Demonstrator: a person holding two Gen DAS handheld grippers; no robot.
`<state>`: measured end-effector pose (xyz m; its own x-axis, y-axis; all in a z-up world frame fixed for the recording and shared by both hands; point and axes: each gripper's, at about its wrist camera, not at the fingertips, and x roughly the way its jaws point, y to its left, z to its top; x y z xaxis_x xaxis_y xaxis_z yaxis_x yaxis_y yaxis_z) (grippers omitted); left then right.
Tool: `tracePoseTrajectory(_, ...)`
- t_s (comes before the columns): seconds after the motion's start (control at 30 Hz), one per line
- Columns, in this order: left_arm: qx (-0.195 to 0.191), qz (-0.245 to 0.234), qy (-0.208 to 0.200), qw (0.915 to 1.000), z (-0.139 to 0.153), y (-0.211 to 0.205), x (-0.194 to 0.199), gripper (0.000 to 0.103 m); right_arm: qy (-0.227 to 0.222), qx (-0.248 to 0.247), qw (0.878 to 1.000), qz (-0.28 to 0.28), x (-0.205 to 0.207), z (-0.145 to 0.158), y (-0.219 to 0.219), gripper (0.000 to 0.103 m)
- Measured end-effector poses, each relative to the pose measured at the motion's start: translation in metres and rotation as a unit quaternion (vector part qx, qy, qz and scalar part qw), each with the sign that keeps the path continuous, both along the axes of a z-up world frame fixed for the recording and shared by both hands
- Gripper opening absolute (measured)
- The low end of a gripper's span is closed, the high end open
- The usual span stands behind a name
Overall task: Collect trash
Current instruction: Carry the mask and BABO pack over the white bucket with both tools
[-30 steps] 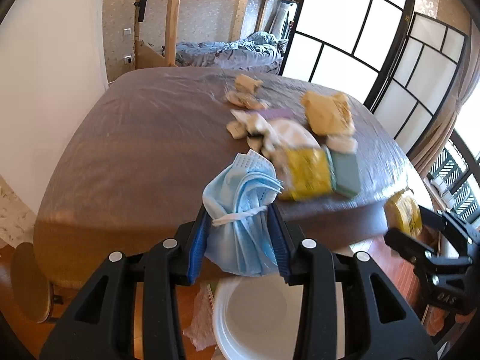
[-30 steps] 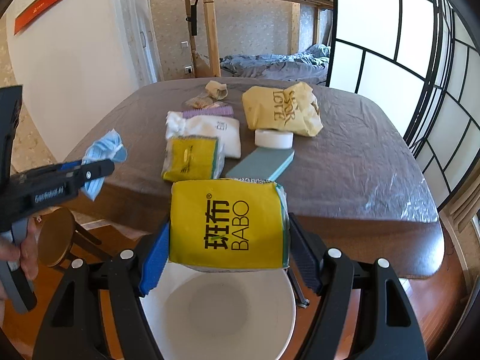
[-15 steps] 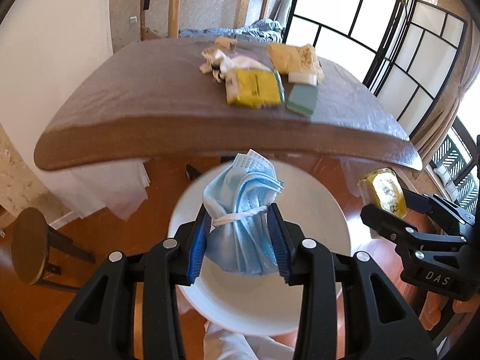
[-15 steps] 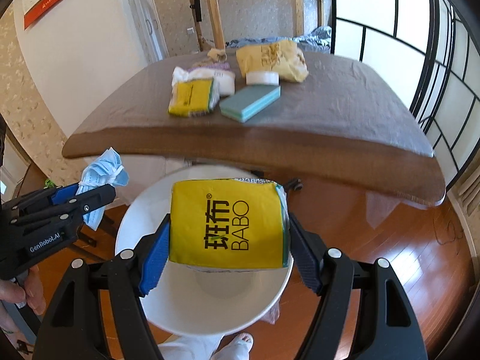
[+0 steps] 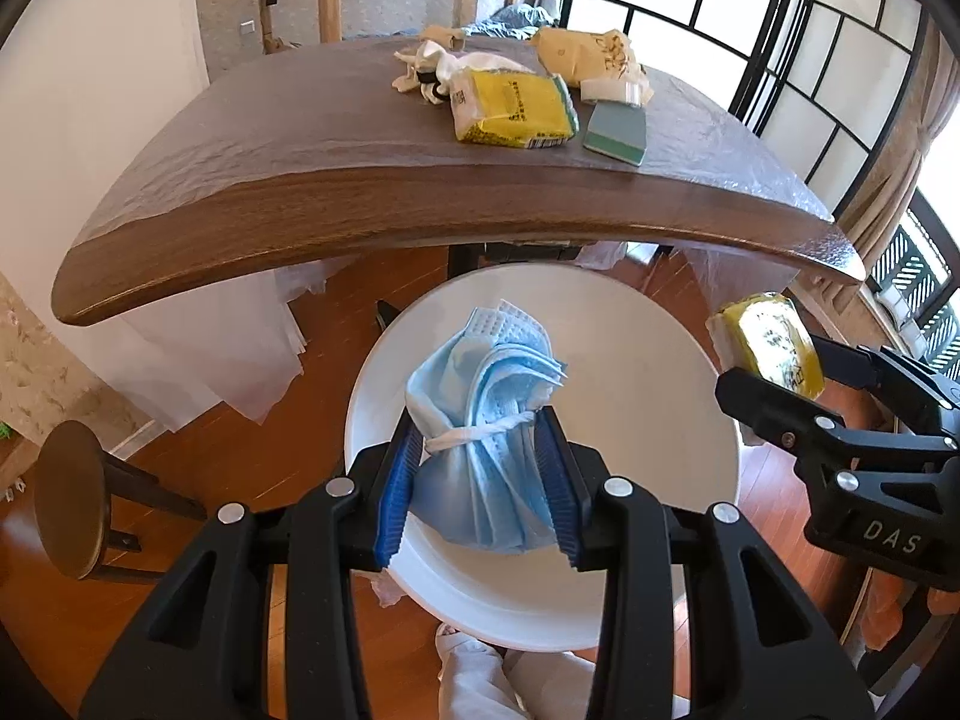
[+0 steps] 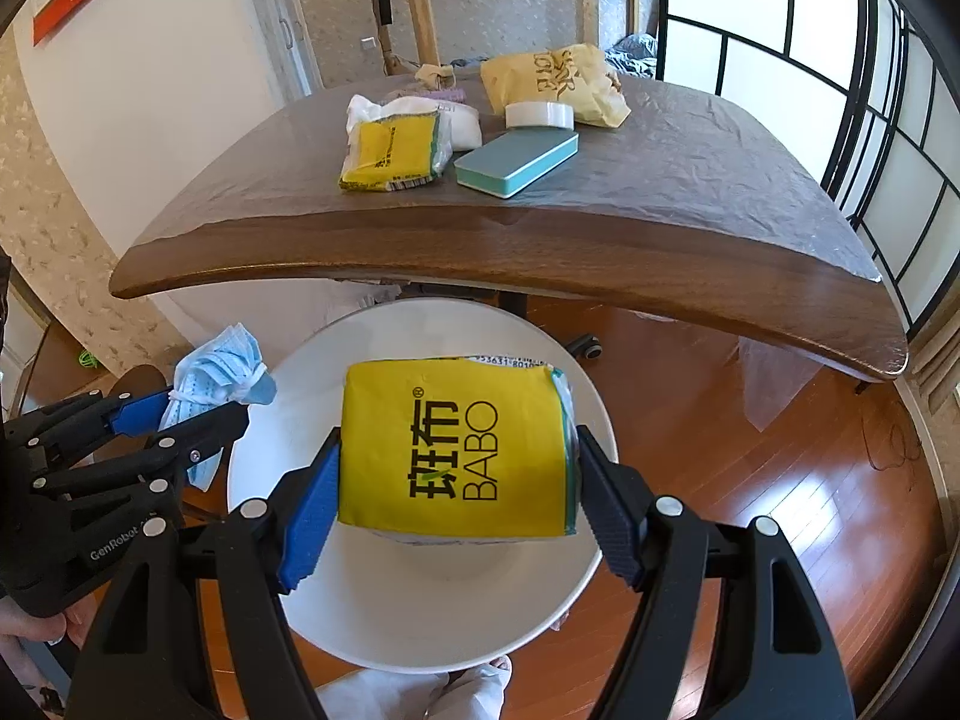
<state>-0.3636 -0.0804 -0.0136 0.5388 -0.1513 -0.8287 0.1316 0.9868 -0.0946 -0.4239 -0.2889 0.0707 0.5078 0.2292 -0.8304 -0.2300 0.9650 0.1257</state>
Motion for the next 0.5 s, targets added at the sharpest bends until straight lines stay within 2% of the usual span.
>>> tracePoseTrajectory(0.5,0.010,-0.016,0.021,0.9996,-0.021,-0.002,0.017,0.041,0.029,-0.011,0.999,-0.012,0.011,-0.024,0.006,0.072)
